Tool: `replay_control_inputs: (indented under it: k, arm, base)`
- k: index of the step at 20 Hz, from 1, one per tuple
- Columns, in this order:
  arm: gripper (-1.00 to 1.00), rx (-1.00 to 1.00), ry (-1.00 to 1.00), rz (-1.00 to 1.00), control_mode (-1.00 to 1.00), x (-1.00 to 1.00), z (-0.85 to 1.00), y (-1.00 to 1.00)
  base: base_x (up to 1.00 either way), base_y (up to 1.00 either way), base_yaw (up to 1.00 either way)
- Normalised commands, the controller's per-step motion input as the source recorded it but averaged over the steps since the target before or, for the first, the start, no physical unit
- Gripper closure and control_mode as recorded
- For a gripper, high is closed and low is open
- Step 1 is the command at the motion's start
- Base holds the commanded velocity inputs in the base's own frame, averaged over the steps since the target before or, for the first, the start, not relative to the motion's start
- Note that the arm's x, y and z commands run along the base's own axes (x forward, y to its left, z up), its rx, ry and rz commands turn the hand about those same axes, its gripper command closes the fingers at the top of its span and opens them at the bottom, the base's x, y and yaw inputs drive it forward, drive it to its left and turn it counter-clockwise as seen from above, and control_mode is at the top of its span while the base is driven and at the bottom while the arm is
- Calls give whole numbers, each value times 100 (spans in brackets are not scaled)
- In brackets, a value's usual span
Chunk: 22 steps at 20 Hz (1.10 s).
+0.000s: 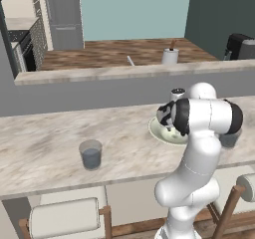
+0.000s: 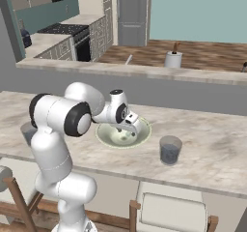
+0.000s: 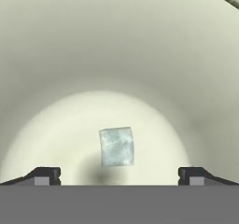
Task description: There are four ice cubes in the ice bowl. Place two ice cubes in each glass of water.
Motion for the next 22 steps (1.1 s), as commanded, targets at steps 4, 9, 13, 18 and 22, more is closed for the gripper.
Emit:
replay_control_inputs:
  k: [4,9,13,18,22]
  arm:
    - [-100,0,0,0,-100,21,0,0]
    - [-100,0,0,0,-100,10,0,0]
    - [-100,0,0,-2,-100,0,-1,0]
    - [-100,0,0,-4,-100,0,-10,-2]
    - [-100,0,0,-4,-100,0,-14,-1]
  base:
    - [0,0,0]
    - [0,0,0]
    - [0,0,0]
    - [0,0,0]
    - [0,0,0]
